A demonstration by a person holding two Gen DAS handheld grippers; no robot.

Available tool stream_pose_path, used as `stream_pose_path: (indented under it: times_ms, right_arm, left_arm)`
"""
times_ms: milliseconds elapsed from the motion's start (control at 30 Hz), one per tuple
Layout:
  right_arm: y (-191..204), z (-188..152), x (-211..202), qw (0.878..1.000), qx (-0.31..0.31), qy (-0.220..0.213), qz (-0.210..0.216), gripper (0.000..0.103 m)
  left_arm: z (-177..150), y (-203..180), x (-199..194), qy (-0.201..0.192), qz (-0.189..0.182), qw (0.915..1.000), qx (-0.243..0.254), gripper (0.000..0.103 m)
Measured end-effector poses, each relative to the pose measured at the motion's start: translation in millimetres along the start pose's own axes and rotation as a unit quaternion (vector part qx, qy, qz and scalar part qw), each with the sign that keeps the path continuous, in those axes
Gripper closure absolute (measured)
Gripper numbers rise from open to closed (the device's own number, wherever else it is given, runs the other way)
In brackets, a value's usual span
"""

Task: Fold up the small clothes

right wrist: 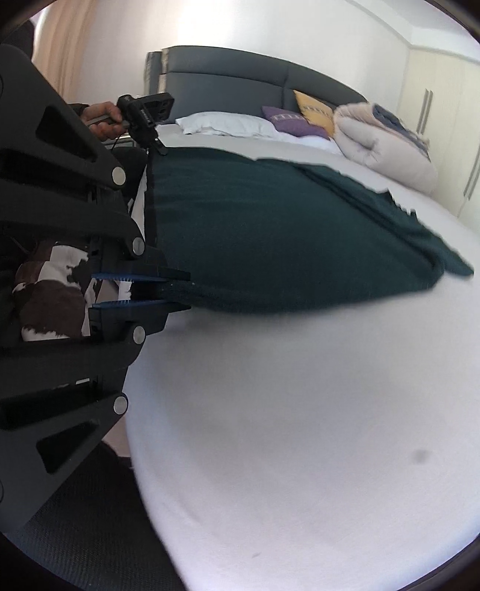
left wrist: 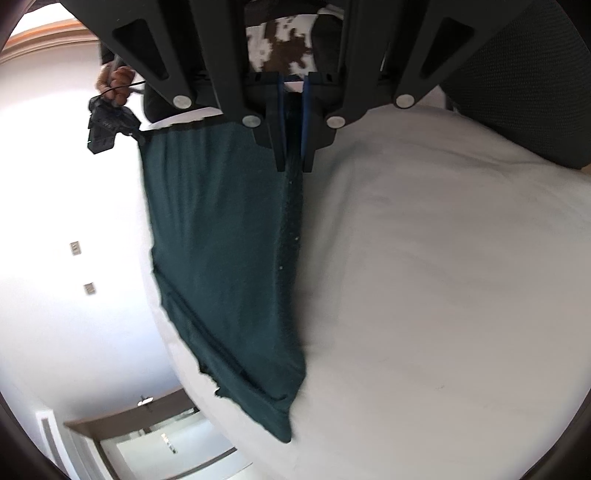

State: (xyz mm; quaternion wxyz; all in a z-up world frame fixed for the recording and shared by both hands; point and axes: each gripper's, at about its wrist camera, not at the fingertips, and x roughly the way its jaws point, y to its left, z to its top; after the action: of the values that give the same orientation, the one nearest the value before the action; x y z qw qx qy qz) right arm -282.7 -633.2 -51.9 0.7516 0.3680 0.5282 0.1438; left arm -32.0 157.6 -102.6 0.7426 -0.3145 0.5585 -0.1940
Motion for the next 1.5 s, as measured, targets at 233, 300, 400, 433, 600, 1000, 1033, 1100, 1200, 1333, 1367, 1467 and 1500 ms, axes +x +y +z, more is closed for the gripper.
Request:
stream_pose_path:
  times_ms: [233, 300, 400, 433, 600, 1000, 1033, 1100, 1200, 1333, 1367, 1467, 1500]
  right_arm:
    - [41, 35, -15, 0.996, -0.018, -0.059, 0.070, 0.097]
    - [52, 49, -17, 0.994, -0.020, -0.071, 0.085, 0.097]
    - [67, 74, -16, 0.991, -0.029, -0.092, 0.089, 0.097]
    - [69, 83, -15, 0.991, -0.025, -0.098, 0.093, 0.097]
    - [82, 125, -6, 0.988, -0.016, -0.120, 0.097, 0.097]
    - [105, 259, 21, 0.982, -0.014, -0.176, 0.072, 0.097]
    - [107, 272, 26, 0.981, -0.015, -0.179, 0.068, 0.097]
    - [109, 293, 35, 0.982, -0.014, -0.181, 0.059, 0.097]
    - [111, 332, 57, 0.982, -0.010, -0.185, 0.042, 0.097]
    - [102, 373, 82, 0.982, 0.006, -0.186, 0.026, 0.097]
    - [100, 382, 91, 0.982, 0.011, -0.186, 0.021, 0.097]
    - [90, 413, 118, 0.982, 0.024, -0.185, 0.002, 0.097]
    - [87, 417, 126, 0.983, 0.029, -0.184, -0.001, 0.097]
  left_arm:
    - [22, -4, -31, -0.056, -0.106, 0.9917, -0.047, 0.098]
    - [34, -7, -41, -0.080, -0.129, 0.9868, -0.057, 0.098]
    - [51, -10, -50, -0.106, -0.152, 0.9804, -0.068, 0.098]
    - [57, -11, -52, -0.113, -0.159, 0.9784, -0.070, 0.098]
    - [90, -18, -49, -0.125, -0.170, 0.9750, -0.070, 0.098]
    - [208, -51, -11, -0.150, -0.168, 0.9722, -0.065, 0.098]
    - [222, -54, -5, -0.150, -0.165, 0.9728, -0.062, 0.098]
    - [244, -59, 6, -0.149, -0.159, 0.9742, -0.059, 0.098]
    - [277, -61, 25, -0.149, -0.150, 0.9754, -0.065, 0.098]
    - [315, -56, 53, -0.142, -0.135, 0.9773, -0.081, 0.098]
    - [322, -54, 58, -0.141, -0.132, 0.9775, -0.085, 0.098]
    - [343, -43, 76, -0.143, -0.128, 0.9763, -0.099, 0.098]
    - [349, -41, 83, -0.142, -0.125, 0.9764, -0.103, 0.098]
